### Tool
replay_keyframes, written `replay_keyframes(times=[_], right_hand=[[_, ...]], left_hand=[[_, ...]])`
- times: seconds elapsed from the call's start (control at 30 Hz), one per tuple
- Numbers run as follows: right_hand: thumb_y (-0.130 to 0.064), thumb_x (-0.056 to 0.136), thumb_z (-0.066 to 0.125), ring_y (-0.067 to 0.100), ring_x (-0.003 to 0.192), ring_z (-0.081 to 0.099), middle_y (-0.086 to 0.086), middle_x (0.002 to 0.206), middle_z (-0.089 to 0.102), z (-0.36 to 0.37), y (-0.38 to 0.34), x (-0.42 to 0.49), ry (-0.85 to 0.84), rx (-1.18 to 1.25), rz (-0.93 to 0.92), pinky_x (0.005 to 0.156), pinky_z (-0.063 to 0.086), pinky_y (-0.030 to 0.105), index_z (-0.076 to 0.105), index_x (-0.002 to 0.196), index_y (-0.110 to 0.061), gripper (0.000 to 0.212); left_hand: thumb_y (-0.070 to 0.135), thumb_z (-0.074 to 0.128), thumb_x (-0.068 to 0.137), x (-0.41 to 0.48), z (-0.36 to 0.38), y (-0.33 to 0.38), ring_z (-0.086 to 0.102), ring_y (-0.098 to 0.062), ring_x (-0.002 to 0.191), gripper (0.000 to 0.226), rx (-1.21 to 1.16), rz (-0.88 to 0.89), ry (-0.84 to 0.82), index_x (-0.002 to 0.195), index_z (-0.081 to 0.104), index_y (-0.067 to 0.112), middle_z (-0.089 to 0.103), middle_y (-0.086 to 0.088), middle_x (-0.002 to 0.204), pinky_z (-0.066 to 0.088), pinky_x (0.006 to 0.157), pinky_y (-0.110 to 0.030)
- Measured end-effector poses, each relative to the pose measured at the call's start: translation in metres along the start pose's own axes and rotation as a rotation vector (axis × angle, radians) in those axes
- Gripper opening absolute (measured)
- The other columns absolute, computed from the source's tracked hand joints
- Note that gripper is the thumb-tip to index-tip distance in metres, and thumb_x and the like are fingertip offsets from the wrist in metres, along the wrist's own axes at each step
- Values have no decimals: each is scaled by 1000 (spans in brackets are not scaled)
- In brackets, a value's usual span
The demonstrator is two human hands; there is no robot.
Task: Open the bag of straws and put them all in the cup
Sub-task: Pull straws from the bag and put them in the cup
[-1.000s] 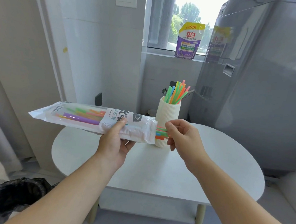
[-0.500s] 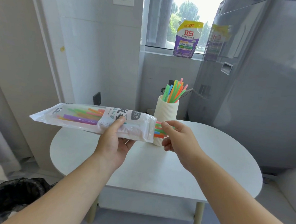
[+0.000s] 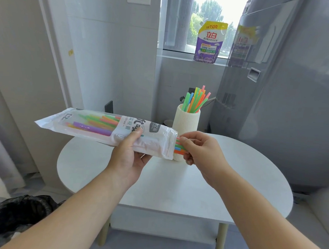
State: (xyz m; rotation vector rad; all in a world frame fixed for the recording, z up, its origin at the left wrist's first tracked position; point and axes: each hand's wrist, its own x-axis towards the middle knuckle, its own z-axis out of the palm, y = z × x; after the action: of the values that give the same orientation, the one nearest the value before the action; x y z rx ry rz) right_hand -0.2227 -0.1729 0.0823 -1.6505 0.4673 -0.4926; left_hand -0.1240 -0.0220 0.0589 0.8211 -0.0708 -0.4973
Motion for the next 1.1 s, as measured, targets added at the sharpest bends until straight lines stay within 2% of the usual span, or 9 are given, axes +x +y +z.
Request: replay_keyframes(times=[0.13, 0.23, 0.3, 0.57, 0.77, 0.87, 0.93, 1.03, 1.1], right_hand=[[-4, 96, 55, 16, 52, 56, 15, 82, 66, -3, -1, 2, 44, -19, 17, 52, 48, 28, 60, 98, -2, 6], [-14, 97, 60, 17, 54, 56, 18, 93, 67, -4, -2, 0, 21, 24, 42, 54, 49, 29, 59, 104, -6, 10], [-21, 96, 66, 17, 56, 56, 17, 91, 66, -4, -3, -1, -12, 41, 61, 56, 50, 28, 64, 109, -10, 17], [-11, 95, 66, 16, 59, 54, 12, 84, 65, -17, -8, 3, -20, 122, 122, 53, 48, 21, 71, 99, -5, 8], [-10, 92, 68, 14, 57, 55, 9, 77, 61, -29, -12, 5, -41, 442, 190, 52, 51, 20, 68, 92, -6, 4], [-17, 88, 73, 12, 58, 57, 7, 77, 61, -25, -11, 3, -23, 670, 221, 57, 54, 19, 63, 96, -8, 16], [-19, 83, 75, 11, 59, 56, 7, 81, 61, -18, -9, 1, -41, 764, 233, 59, 55, 18, 63, 99, -8, 23], [-17, 89, 71, 10, 62, 56, 10, 91, 60, -8, -2, -3, -83, 798, 248, 61, 54, 18, 66, 104, -6, 20], [-18, 88, 71, 9, 63, 56, 12, 101, 56, -2, 3, -5, -94, 806, 255, 62, 55, 18, 66, 111, -4, 27]], left_hand=[[22, 65, 96, 0, -1, 2, 75, -15, 84, 25, -18, -16, 9, 121, 66, 22, 77, 1, 97, 61, 63, -28], [21, 64, 97, 0, -1, 3, 75, -15, 84, 21, -20, -17, 15, 118, 67, 22, 77, 2, 95, 61, 63, -28], [20, 64, 97, -1, -1, 2, 75, -14, 83, 18, -23, -16, 14, 115, 67, 23, 77, 2, 93, 61, 63, -28], [20, 64, 96, 0, -3, 6, 76, -15, 79, 21, -46, -24, 30, 117, 67, 22, 77, 0, 96, 61, 62, -27], [18, 64, 96, 0, -4, 7, 76, -15, 77, 19, -72, -43, 54, 114, 67, 20, 76, -1, 96, 61, 60, -27], [18, 65, 96, 0, -3, 7, 75, -16, 79, 20, -87, -49, 52, 115, 67, 20, 76, -2, 99, 61, 61, -27], [17, 64, 96, -1, -1, 6, 76, -16, 77, 17, -98, -57, 49, 112, 67, 21, 77, -1, 94, 61, 61, -27], [15, 64, 95, -3, 0, 5, 76, -16, 76, 14, -117, -64, 58, 108, 67, 21, 78, -1, 89, 61, 59, -28], [15, 64, 95, -3, 0, 6, 76, -16, 74, 13, -119, -62, 62, 106, 67, 21, 78, 0, 87, 61, 59, -27]])
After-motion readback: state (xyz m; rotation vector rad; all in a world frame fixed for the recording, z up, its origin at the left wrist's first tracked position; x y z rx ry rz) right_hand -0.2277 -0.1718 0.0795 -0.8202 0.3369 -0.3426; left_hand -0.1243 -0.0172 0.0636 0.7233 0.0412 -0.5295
